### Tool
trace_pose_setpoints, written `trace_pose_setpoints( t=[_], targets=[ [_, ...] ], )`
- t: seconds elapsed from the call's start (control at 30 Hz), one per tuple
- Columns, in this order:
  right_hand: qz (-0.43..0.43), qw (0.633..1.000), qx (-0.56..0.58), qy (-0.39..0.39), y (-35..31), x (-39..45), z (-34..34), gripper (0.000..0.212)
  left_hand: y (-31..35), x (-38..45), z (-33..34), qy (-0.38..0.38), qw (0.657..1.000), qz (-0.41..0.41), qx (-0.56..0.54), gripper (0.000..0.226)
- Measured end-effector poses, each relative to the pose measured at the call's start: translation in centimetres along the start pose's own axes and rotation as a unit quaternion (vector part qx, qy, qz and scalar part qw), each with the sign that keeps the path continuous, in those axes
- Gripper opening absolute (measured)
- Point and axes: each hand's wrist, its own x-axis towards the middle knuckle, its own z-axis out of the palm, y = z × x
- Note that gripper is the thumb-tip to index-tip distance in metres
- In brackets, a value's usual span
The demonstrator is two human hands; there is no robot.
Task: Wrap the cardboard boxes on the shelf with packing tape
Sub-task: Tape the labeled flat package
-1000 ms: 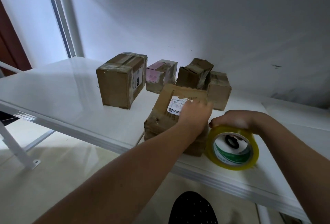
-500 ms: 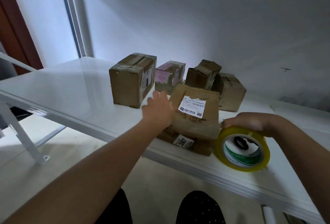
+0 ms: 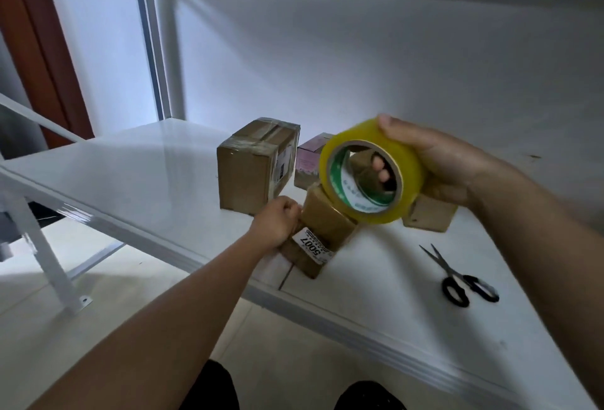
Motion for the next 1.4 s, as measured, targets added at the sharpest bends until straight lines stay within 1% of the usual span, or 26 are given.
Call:
trace_pose_setpoints(
  t=[0.07, 0.13, 0.17, 0.2, 0.23, 0.27, 0.33, 0.37, 0.4, 0.47, 0.53, 0.6, 0.67, 0.7, 0.77, 0.83, 0.9, 0.97, 1.07, 1.17, 1.23, 1.27, 1.3, 1.37, 1.4],
  targets=[
    [-0.006, 0.998, 0.005, 0.057, -0.5, 1.9, 1.2, 0.039, 1.7, -0.1, -1.3, 0.075, 0.992, 0.037, -0.098, 0.030],
    [-0.006, 0.996, 0.010, 0.094, -1.0, 3.6, 1.9, 0.038, 4.0, -0.9, -2.1, 0.118, 0.967, 0.062, -0.220, 0.034],
    [-0.003, 0.995, 0.008, 0.098, -1.1, 4.3, 2.1, 0.039, 5.0, -1.5, -2.4, 0.121, 0.957, 0.088, -0.248, 0.033],
    [0.000, 0.995, 0.005, 0.098, -1.2, 4.9, 2.4, 0.040, 5.5, -2.3, -2.5, 0.114, 0.955, 0.129, -0.243, 0.031],
    [0.003, 0.995, 0.004, 0.100, -1.2, 5.4, 2.6, 0.041, 5.6, -3.1, -2.3, 0.098, 0.957, 0.171, -0.214, 0.033],
    [0.006, 0.994, 0.008, 0.107, -1.2, 5.7, 2.8, 0.041, 5.3, -3.7, -1.9, 0.076, 0.960, 0.201, -0.178, 0.048],
    [0.010, 0.991, 0.016, 0.134, -1.2, 6.0, 2.9, 0.041, 4.8, -4.6, -0.9, 0.048, 0.970, 0.218, -0.102, 0.100],
    [0.009, 0.989, 0.017, 0.144, -1.2, 5.9, 3.0, 0.041, 4.7, -4.7, -0.3, 0.056, 0.973, 0.213, -0.066, 0.116],
    [0.006, 0.989, 0.014, 0.145, -1.1, 5.6, 3.0, 0.040, 4.8, -4.7, 0.2, 0.079, 0.974, 0.209, -0.044, 0.121],
    [-0.009, 0.992, 0.001, 0.127, -0.6, 5.0, 2.7, 0.041, 4.9, -4.3, 0.7, 0.124, 0.970, 0.203, -0.046, 0.112],
    [-0.026, 0.993, -0.028, 0.109, -0.1, 4.3, 2.5, 0.044, 4.8, -3.9, 1.0, 0.125, 0.971, 0.200, -0.049, 0.109],
    [-0.019, 0.992, -0.058, 0.107, -0.5, 4.1, 2.4, 0.051, 4.7, -3.7, 1.2, 0.123, 0.969, 0.212, -0.030, 0.109],
    [0.011, 0.992, -0.079, 0.094, -1.6, 4.1, 2.2, 0.052, 4.8, -3.4, 1.2, 0.125, 0.968, 0.217, -0.033, 0.105],
    [0.037, 0.991, -0.093, 0.084, -2.2, 3.9, 2.2, 0.050, 4.9, -3.0, 0.9, 0.128, 0.969, 0.203, -0.049, 0.103],
    [0.098, 0.982, -0.146, 0.071, -2.5, 3.5, 2.1, 0.048, 4.7, -1.9, -0.2, 0.139, 0.977, 0.147, -0.063, 0.104],
    [0.122, 0.969, -0.206, 0.058, -1.2, 2.9, 1.7, 0.046, 4.2, -0.8, -1.1, 0.133, 0.984, 0.114, -0.021, 0.106],
    [0.125, 0.968, -0.206, 0.068, 1.2, 2.3, 1.0, 0.044, 3.8, -0.5, -1.3, 0.117, 0.987, 0.113, 0.004, 0.107],
    [0.141, 0.969, -0.189, 0.076, 4.0, 1.9, 0.8, 0.047, 4.1, -0.9, -0.9, 0.100, 0.987, 0.127, 0.019, 0.109],
    [0.152, 0.963, -0.194, 0.107, 7.1, 1.7, 0.9, 0.046, 4.3, -1.0, -1.2, 0.052, 0.985, 0.140, 0.083, 0.115],
    [0.141, 0.968, -0.178, 0.111, 8.3, 1.7, 1.3, 0.046, 5.0, -1.1, -3.0, -0.060, 0.977, 0.140, 0.151, 0.126],
    [0.140, 0.969, -0.168, 0.113, 8.9, 2.0, 2.0, 0.047, 6.0, -1.2, -4.6, -0.140, 0.953, 0.129, 0.236, 0.129],
    [0.144, 0.970, -0.158, 0.118, 9.1, 2.3, 2.5, 0.048, 6.6, -1.2, -5.4, -0.167, 0.937, 0.115, 0.285, 0.124],
    [0.149, 0.970, -0.148, 0.124, 9.3, 2.5, 3.0, 0.050, 7.4, -1.1, -6.2, -0.180, 0.922, 0.099, 0.327, 0.114],
    [0.153, 0.971, -0.129, 0.131, 9.5, 2.8, 3.7, 0.052, 9.3, -0.9, -7.3, -0.166, 0.910, 0.081, 0.370, 0.089],
    [0.147, 0.973, -0.120, 0.132, 9.5, 3.0, 3.8, 0.051, 10.1, -0.8, -7.3, -0.151, 0.910, 0.075, 0.379, 0.085]
  ],
)
